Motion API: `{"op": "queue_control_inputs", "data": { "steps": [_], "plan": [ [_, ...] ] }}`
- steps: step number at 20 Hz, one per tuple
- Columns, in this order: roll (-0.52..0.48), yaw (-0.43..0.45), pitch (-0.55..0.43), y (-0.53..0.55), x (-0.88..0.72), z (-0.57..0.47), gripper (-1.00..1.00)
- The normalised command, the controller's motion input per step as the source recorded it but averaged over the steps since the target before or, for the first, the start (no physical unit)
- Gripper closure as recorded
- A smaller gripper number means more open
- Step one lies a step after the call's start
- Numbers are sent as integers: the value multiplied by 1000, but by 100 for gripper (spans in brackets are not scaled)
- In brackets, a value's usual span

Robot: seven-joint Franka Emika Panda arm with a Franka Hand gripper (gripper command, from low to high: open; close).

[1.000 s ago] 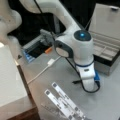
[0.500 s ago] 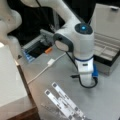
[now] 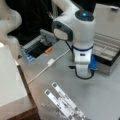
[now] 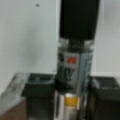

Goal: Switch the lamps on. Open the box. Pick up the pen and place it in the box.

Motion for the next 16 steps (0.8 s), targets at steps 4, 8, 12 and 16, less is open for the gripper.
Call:
{"op": "queue_control_inputs", "data": {
  "steps": [4, 8, 12, 16],
  "plan": [
    [70, -402, 88, 157, 122, 239, 100],
    [102, -449, 96, 201, 83, 265, 100],
    [67, -401, 105, 307, 32, 270, 100],
    [40, -330, 113, 379, 10, 245, 100]
  ]
}}
